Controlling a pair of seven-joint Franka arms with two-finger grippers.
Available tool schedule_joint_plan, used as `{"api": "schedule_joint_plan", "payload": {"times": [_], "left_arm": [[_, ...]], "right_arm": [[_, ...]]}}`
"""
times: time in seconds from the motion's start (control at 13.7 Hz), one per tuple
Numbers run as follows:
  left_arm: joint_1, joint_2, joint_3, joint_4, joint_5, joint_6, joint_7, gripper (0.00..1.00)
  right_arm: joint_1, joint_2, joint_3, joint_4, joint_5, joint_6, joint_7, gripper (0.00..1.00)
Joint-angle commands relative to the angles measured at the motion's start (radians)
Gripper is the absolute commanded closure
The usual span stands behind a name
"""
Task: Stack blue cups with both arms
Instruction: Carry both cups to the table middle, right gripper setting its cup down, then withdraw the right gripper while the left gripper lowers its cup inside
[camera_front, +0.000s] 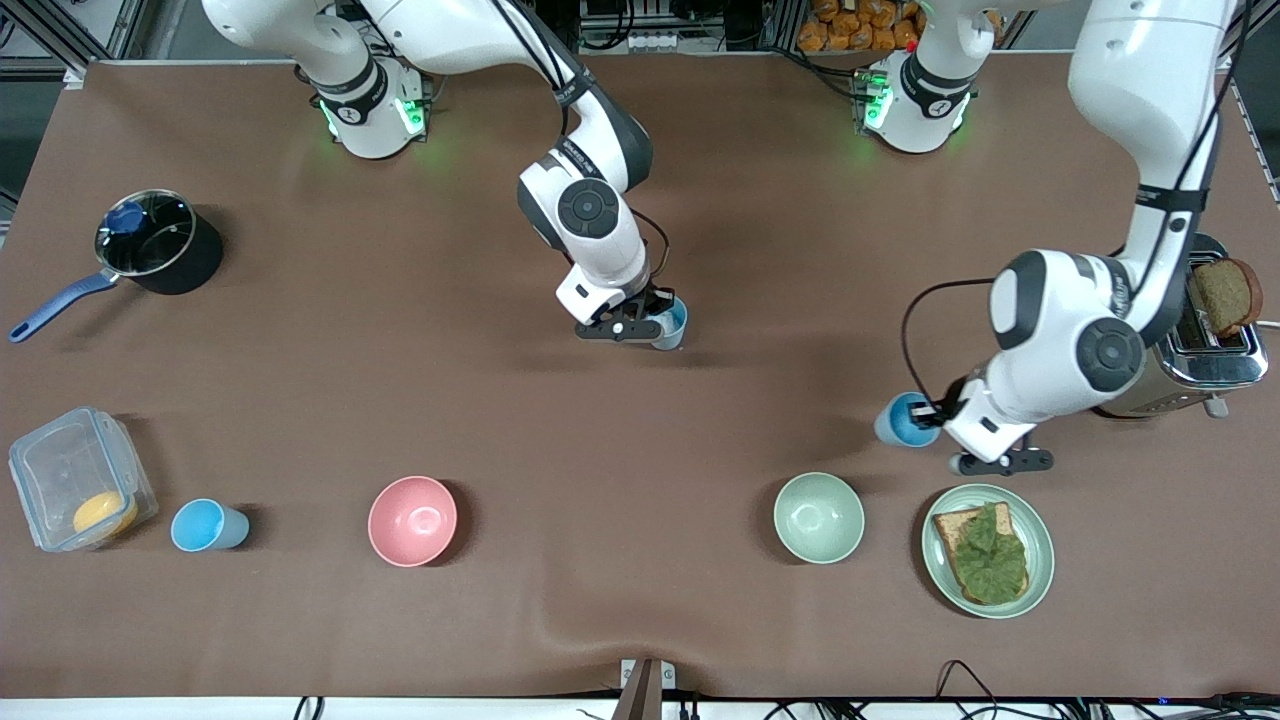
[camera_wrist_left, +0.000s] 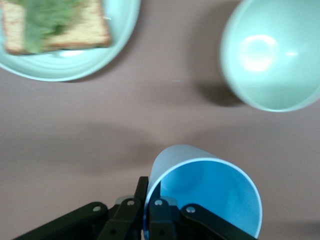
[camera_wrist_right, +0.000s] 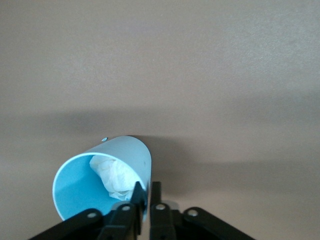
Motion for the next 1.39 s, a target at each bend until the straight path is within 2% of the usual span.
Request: {"api": "schedule_joint_plan", "payload": {"times": [0.0, 0.29, 0.37, 0.58, 0.73, 1.02, 1.1, 1.31], "left_arm": [[-0.006, -0.075, -0.074, -0.012, -0.013, -0.094, -0.099, 1.00], [-0.011, -0.098, -0.194, -0.012, -0.005, -0.113, -0.235, 1.00], [-0.021, -0.098, -0.220, -0.012, -0.005, -0.114, -0.264, 1.00], [-0.089, -0.097, -0.230, -0.012, -0.004, -0.131, -0.321, 1.00], [-0.141, -0.095, -0.230, -0.013, -0.005, -0.131, -0.369, 1.00], [-0.267, -0.062, -0.230, 0.010, 0.047, -0.130, -0.507, 1.00], [-0.291, -0.046, -0.228, 0.027, 0.055, -0.130, -0.537, 1.00], [-0.343, 0.006, -0.227, 0.070, 0.064, -0.128, -0.588, 1.00]], "right_arm": [[0.009, 0.012, -0.010, 0.023, 0.014, -0.005, 0.014, 0.00], [-0.002, -0.051, -0.016, 0.055, 0.014, -0.069, 0.068, 0.00], [-0.016, -0.077, -0.017, 0.077, 0.014, -0.118, 0.069, 0.00], [-0.086, -0.184, -0.019, 0.149, -0.012, -0.325, 0.054, 0.00], [-0.159, -0.249, -0.039, 0.195, -0.059, -0.437, -0.045, 0.00], [-0.333, -0.359, -0.091, 0.342, -0.066, -0.751, -0.310, 0.00], [-0.379, -0.399, -0.096, 0.368, -0.067, -0.787, -0.415, 0.00], [-0.492, -0.529, -0.134, 0.318, -0.090, -0.865, -0.633, 0.00]]}}
